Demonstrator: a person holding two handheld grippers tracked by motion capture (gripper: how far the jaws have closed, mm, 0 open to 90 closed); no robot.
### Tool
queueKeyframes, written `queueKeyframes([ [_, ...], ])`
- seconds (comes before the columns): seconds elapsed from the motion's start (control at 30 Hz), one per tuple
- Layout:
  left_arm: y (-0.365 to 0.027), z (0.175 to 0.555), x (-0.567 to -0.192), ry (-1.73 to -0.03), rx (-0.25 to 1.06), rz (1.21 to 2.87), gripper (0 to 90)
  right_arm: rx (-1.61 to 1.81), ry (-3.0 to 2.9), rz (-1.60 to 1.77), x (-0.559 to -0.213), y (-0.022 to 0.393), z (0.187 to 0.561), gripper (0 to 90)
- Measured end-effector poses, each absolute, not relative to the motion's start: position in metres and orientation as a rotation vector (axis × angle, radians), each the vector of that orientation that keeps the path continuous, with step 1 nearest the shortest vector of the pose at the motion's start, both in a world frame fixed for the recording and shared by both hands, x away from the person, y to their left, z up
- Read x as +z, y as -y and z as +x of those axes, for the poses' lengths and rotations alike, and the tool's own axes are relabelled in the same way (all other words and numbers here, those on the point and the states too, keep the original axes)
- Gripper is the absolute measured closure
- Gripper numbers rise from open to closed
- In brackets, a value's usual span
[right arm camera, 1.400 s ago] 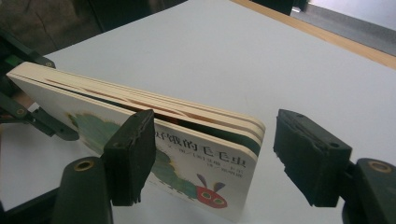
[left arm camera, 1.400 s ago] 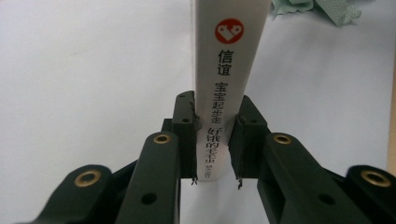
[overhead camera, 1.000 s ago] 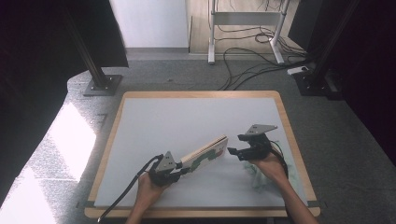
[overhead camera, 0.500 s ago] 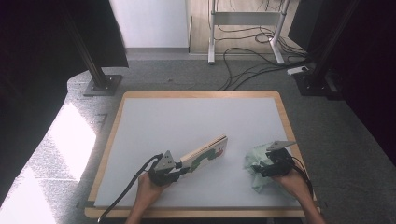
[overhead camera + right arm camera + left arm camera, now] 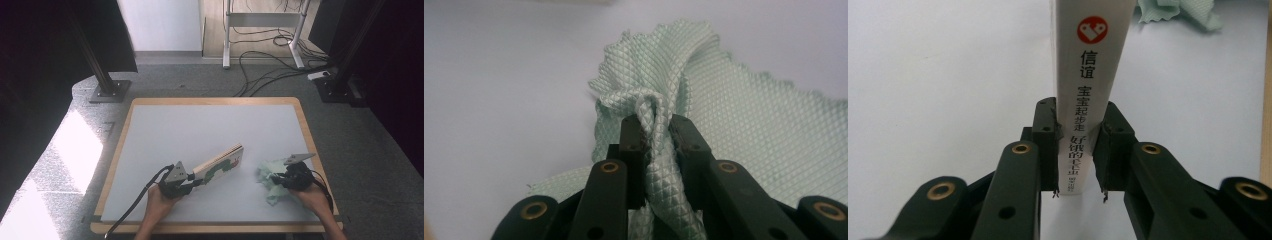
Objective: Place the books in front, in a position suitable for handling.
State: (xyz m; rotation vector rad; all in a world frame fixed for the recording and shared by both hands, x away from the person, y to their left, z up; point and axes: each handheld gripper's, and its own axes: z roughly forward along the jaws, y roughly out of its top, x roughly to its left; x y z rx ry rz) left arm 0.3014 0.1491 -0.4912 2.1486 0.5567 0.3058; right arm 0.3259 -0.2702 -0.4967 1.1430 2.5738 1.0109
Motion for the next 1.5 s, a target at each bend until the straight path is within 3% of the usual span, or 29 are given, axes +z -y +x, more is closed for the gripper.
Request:
queueKeyframes([
  [0.27,-0.150,0.302,-0.491,-0.563,0.307,2.148,74.3,1.134,-2.678,0.956,-0.476,0.216,0.323,76.1],
  [0.73,-0.154,0.309,-0.491,-0.564,0.327,2.147,74.3,1.179,-2.796,0.673,-0.479,0.116,0.329,76.0],
  [1.07,-0.156,0.311,-0.492,-0.563,0.320,2.143,74.3,1.125,-2.823,0.625,-0.504,0.087,0.334,75.1],
  [1.13,-0.156,0.311,-0.492,-0.560,0.318,2.142,74.3,1.146,-2.827,0.642,-0.509,0.089,0.335,71.6],
  [1.17,-0.156,0.311,-0.492,-0.560,0.316,2.140,74.2,1.153,-2.824,0.630,-0.506,0.091,0.335,64.6],
  [1.3,-0.157,0.312,-0.493,-0.564,0.313,2.130,74.1,1.185,-2.798,0.624,-0.488,0.098,0.333,52.6],
  [1.5,-0.158,0.312,-0.494,-0.564,0.312,2.122,74.0,1.198,-2.701,0.659,-0.463,0.124,0.334,46.1],
])
